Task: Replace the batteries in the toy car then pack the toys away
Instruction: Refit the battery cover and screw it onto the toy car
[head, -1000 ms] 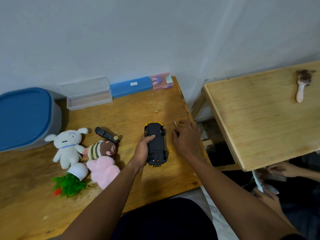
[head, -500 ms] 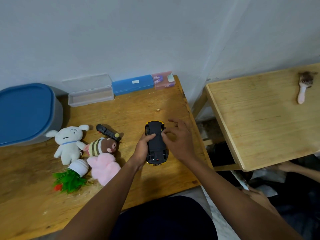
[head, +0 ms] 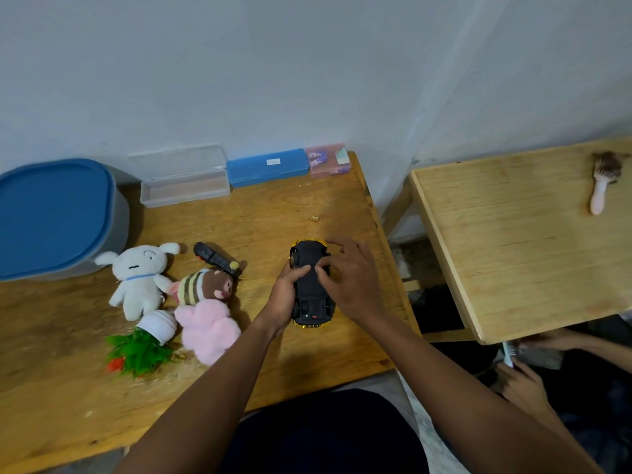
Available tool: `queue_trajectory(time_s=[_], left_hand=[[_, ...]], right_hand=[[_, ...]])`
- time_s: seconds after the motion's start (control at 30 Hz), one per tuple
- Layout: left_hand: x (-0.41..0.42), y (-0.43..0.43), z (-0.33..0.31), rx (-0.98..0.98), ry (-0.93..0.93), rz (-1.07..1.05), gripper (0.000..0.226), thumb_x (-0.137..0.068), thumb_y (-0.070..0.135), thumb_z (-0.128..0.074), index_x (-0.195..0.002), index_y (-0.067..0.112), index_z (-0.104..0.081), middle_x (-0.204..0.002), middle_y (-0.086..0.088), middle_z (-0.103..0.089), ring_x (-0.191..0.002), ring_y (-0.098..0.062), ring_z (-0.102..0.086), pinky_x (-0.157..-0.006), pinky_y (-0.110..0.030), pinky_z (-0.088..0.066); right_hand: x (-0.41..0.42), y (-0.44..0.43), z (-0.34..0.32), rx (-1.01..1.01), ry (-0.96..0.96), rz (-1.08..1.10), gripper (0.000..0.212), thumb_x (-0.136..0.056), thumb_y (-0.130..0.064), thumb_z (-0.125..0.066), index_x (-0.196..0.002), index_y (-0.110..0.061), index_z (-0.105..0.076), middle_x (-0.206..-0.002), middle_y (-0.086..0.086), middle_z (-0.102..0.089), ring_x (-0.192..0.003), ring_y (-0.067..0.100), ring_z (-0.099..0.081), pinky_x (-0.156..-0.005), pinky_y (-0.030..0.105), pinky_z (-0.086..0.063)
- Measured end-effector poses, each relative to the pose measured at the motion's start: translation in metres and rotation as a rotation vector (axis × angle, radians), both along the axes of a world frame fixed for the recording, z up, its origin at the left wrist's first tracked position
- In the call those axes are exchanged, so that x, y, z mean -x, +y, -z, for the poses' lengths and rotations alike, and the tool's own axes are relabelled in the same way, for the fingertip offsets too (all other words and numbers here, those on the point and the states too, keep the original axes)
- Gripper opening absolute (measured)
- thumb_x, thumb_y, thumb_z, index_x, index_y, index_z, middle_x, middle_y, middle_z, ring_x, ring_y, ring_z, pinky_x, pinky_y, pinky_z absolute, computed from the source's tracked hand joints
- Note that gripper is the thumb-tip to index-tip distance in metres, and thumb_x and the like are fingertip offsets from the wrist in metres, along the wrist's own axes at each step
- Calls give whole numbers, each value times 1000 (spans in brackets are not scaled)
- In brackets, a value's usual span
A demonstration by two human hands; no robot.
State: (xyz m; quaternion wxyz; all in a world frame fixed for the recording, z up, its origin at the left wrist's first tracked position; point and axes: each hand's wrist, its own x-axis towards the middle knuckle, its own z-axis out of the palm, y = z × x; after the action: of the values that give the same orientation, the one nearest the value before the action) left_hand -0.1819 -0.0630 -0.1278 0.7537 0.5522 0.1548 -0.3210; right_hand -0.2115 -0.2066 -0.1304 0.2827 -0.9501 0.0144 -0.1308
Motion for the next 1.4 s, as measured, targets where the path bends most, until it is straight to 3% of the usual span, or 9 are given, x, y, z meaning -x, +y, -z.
queue_trajectory(time_s=[0.2, 0.4, 0.67, 0.87, 1.4], left_hand=[[0, 0, -1, 29, 1, -5, 30, -102, 13, -47, -130, 13, -54, -111, -14, -66, -90, -31, -67, -75, -42, -57], [0, 0, 0, 39, 20, -18, 31, -101, 12, -47, -132, 11, -53, -108, -15, -66, -86, -30, -67, -72, -41, -57], [1, 0, -1, 40, 31, -14, 35, -101, 12, -46, -136, 11, -51, -105, -15, -66, -82, -31, -66, -66, -38, -58], [2, 2, -1, 43, 24, -6, 39, -101, 13, -46, -140, 9, -48, -110, -18, -65, -83, -31, -67, -64, -38, -60], [2, 3, 2, 34, -3, 16, 39, -101, 15, -47, -140, 10, -48, -116, -21, -63, -88, -33, -66, -67, -39, -59]], right_hand=[[1, 0, -1, -2, -6, 14, 12, -88, -29, -70, -90, -20, -77, -125, -1, -61, -111, 20, -47, -92, 47, -48], [4, -5, 0, -148, 62, 18, 19, -87, -36, -69, -100, -24, -76, -128, -7, -57, -111, 15, -45, -92, 41, -49], [-3, -6, -1, -246, 127, 62, 13, -87, -31, -71, -97, -27, -78, -127, -11, -56, -111, 13, -44, -91, 25, -42], [-6, -6, -4, -334, 163, 100, 10, -86, -29, -74, -94, -26, -79, -122, -10, -56, -115, 12, -42, -87, 6, -29], [-9, -2, -5, -398, 198, 154, 7, -81, -28, -78, -85, -33, -76, -118, -13, -55, -118, 13, -44, -87, 6, -27]])
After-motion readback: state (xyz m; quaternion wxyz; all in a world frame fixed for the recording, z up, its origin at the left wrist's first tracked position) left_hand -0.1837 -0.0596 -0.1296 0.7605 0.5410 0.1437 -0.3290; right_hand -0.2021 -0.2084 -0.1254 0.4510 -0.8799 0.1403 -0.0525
